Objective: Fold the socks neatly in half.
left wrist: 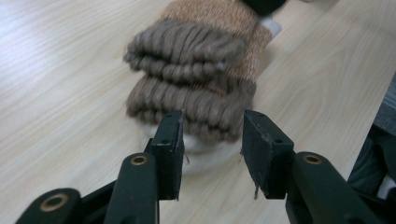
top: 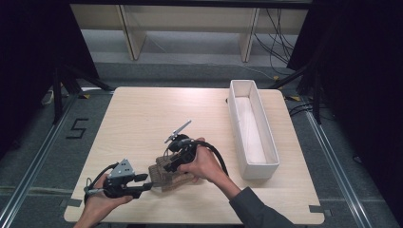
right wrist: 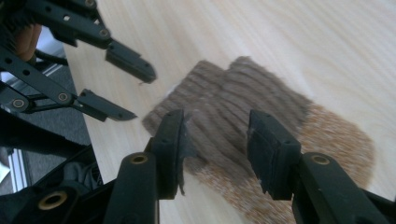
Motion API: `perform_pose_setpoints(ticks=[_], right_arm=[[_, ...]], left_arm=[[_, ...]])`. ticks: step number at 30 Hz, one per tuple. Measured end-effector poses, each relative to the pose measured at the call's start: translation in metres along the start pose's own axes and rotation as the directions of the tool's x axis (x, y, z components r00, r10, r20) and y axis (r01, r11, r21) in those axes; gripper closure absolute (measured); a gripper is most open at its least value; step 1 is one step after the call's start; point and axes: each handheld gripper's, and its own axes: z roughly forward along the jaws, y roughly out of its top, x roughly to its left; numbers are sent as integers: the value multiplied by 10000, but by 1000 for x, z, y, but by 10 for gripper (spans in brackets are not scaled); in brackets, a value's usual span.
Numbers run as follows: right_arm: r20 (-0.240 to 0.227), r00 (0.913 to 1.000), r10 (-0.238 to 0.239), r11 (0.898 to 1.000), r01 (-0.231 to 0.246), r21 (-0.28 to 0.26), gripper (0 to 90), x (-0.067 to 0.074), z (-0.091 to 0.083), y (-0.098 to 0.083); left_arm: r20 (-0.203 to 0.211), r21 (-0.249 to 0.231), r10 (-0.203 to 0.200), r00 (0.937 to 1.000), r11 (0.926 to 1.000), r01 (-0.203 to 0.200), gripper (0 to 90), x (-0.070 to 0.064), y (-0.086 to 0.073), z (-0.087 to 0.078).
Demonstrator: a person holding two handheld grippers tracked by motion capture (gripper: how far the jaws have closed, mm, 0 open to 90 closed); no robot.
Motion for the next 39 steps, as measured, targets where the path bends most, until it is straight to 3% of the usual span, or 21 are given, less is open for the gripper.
perform_pose_setpoints(ticks=[1, 4, 5, 9, 11, 12, 13, 14, 15, 16, 17, 18, 22, 25, 29, 33, 37, 39], right_arm=[[-33, 9999, -129, 9999, 129, 25, 569, 2, 3, 1], [34, 9996, -296, 9994, 296, 170, 563, 8, 13, 6], [21, 9995, -305, 9992, 304, 277, 562, 12, 17, 7], [565, 9950, -827, 9936, 780, 815, 560, 17, 33, 10], [958, 9883, -1187, 9869, 1068, 1210, 621, 17, 40, 9], [885, 9878, -1279, 9839, 1151, 1367, 695, 16, 43, 9], [857, 9874, -1332, 9832, 1208, 1365, 762, 15, 44, 8], [808, 9871, -1382, 9830, 1268, 1325, 787, 14, 44, 9], [729, 9875, -1397, 9825, 1290, 1344, 803, 15, 43, 9], [694, 9872, -1434, 9818, 1331, 1357, 812, 16, 40, 10], [648, 9848, -1608, 9809, 1522, 1211, 817, 16, 36, 11], [570, 9837, -1704, 9816, 1643, 977, 820, 17, 30, 13], [332, 9846, -1716, 9847, 1704, 350, 824, 21, 3, 18], [330, 9859, -1643, 9862, 1635, 270, 823, 26, -4, 18], [135, 9834, -1809, 9816, 1797, 650, 821, 29, 16, 10], [47, 9867, -1626, 9807, 1611, 1108, 816, 31, 43, -3], [12, 9911, -1330, 9867, 1323, 941, 801, 29, 47, -6], [-3, 9874, -1585, 9840, 1580, 824, 788, 27, 46, -6]], left_arm=[[17, 276, 255, 9997, 9993, -255, 593, 1, 2, 2], [78, 604, 335, 9994, 9976, -339, 617, 4, 2, 11], [143, 536, 173, 9997, 9984, -180, 623, 3, 1, 14], [164, 697, 160, 9997, 9974, -171, 658, 2, -2, 16], [212, 708, 193, 9996, 9973, -207, 691, 3, -2, 16], [211, 657, 118, 9997, 9978, -131, 698, 3, -2, 18], [211, 761, 221, 9995, 9968, -237, 704, 4, -3, 18], [220, 673, 56, 9997, 9977, -71, 709, 3, -4, 19], [193, 723, 173, 9997, 9972, -187, 711, 4, -5, 20], [170, 817, 195, 9997, 9964, -208, 713, 4, -4, 19], [207, 609, -29, 9998, 9981, 17, 715, 2, -5, 20], [166, 761, 160, 9997, 9970, -172, 717, 4, -4, 20], [172, 709, 212, 9996, 9972, -224, 725, 2, -4, 22], [121, 640, 93, 9999, 9979, -101, 729, 1, -5, 23], [149, 751, 198, 9997, 9970, -209, 731, 2, -6, 22], [119, 756, 172, 9998, 9970, -180, 728, 4, -7, 23], [163, 671, 47, 9999, 9977, -58, 718, 4, -9, 20], [144, 667, 114, 9998, 9977, -123, 715, 4, -8, 18]])
